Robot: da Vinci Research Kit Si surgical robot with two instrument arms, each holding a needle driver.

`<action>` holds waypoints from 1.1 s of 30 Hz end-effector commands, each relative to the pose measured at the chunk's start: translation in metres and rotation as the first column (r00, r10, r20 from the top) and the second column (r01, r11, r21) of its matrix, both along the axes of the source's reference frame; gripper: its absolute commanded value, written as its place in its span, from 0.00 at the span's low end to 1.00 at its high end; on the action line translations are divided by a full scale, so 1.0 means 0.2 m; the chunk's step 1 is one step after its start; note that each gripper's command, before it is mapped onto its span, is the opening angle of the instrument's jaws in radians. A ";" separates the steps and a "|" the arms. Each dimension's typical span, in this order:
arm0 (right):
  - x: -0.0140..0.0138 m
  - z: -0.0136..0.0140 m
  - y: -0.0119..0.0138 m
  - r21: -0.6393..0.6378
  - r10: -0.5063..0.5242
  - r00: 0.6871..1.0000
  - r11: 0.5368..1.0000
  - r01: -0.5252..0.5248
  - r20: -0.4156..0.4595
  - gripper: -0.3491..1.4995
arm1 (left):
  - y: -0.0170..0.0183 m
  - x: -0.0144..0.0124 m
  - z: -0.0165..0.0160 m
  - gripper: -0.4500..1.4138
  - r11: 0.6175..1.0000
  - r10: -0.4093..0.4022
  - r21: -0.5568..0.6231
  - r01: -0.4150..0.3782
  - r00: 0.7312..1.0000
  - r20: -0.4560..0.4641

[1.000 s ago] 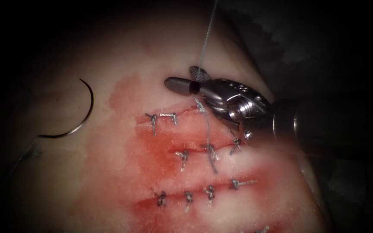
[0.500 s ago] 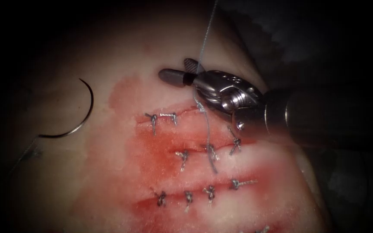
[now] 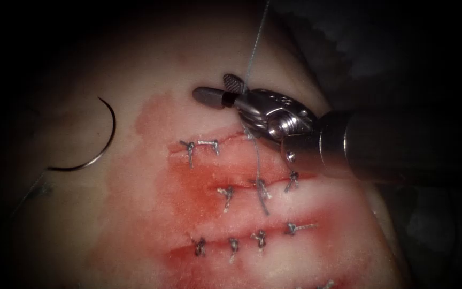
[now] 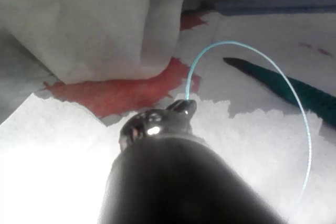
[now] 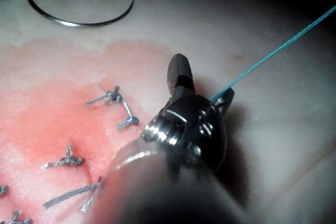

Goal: Wound Closure

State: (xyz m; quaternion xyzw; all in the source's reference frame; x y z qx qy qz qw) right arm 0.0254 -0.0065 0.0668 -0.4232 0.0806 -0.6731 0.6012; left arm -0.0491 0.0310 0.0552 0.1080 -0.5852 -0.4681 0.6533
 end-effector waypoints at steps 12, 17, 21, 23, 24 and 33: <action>0.003 0.003 0.001 0.101 0.016 0.996 0.995 -0.007 -0.088 0.00 | 0.007 -0.003 -0.002 0.00 1.000 -0.004 -0.007 0.004 1.000 0.002; 0.000 0.003 0.002 0.104 0.013 0.996 0.995 -0.003 -0.087 0.00 | 0.007 -0.002 -0.003 0.00 1.000 -0.003 -0.006 0.003 1.000 0.004; -0.007 0.001 0.003 0.032 0.004 0.999 0.999 -0.003 -0.035 0.57 | 0.010 0.002 -0.006 0.00 1.000 -0.002 -0.016 0.002 1.000 -0.003; -0.014 -0.001 0.000 -0.068 -0.029 0.999 0.997 0.030 0.013 0.82 | 0.012 0.007 -0.007 0.00 1.000 -0.007 -0.030 0.006 1.000 -0.015; -0.017 -0.003 -0.001 -0.099 -0.021 0.999 0.995 0.024 0.028 0.86 | 0.011 0.010 -0.007 0.00 0.999 -0.013 -0.037 0.012 1.000 -0.023; -0.057 -0.016 -0.014 -0.158 0.063 0.997 0.986 -0.056 0.038 0.93 | -0.005 0.056 -0.006 0.00 0.998 0.058 0.016 -0.056 0.963 -0.262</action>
